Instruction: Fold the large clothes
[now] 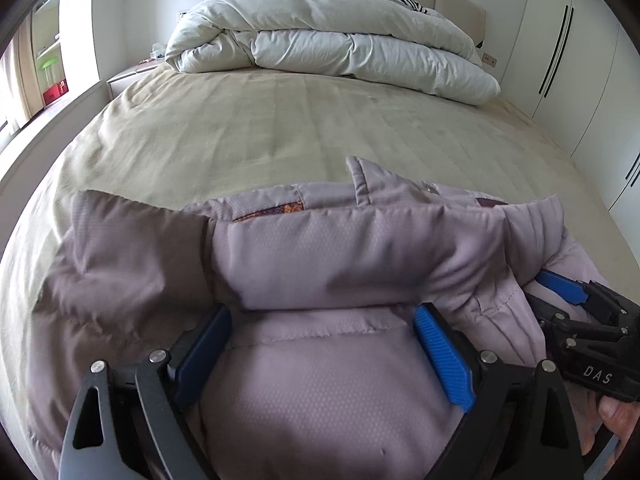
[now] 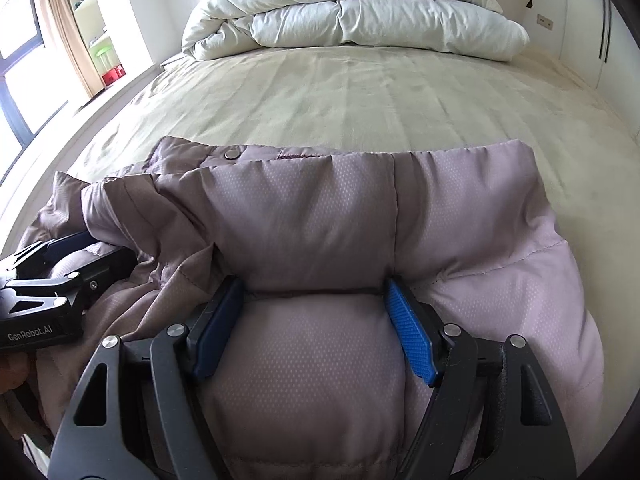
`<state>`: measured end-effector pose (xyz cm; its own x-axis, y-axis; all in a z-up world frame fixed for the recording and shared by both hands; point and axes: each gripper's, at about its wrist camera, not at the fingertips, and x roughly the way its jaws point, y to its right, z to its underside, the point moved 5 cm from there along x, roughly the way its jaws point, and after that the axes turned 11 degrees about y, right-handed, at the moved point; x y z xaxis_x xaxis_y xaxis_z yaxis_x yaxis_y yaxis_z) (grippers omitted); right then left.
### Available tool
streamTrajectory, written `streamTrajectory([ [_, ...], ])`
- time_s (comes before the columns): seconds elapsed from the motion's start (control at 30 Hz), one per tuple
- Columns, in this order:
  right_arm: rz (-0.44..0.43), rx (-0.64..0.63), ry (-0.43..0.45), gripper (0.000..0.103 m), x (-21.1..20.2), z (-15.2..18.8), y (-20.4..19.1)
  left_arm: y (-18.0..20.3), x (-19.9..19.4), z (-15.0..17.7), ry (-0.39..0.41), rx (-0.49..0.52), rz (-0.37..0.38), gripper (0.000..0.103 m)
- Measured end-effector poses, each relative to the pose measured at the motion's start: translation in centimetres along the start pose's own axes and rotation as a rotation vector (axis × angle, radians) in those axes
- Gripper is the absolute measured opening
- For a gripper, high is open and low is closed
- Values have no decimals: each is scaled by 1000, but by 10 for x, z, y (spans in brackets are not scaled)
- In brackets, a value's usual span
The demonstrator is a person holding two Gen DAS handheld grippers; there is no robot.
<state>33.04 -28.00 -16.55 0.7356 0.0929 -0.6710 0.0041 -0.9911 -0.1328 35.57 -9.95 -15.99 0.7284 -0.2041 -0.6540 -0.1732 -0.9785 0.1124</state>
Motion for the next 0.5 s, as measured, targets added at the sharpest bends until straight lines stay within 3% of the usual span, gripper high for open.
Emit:
streamTrajectory([
  [0.13,-36,29,77,73,-50,-2,-9,-1,-46,3,61,5,-32,95],
  [0.23,-54,-38,96,73,-74,5,-31,-5,-62,13,76,19,-57,95],
  [0.37,31,-198,39,76,-59,28,-53,-9,-52,28,45,35,-56,97],
  [0.5,2,-142,55,79,-49,35,-44,-13,-41,33,43,17,-37,100],
])
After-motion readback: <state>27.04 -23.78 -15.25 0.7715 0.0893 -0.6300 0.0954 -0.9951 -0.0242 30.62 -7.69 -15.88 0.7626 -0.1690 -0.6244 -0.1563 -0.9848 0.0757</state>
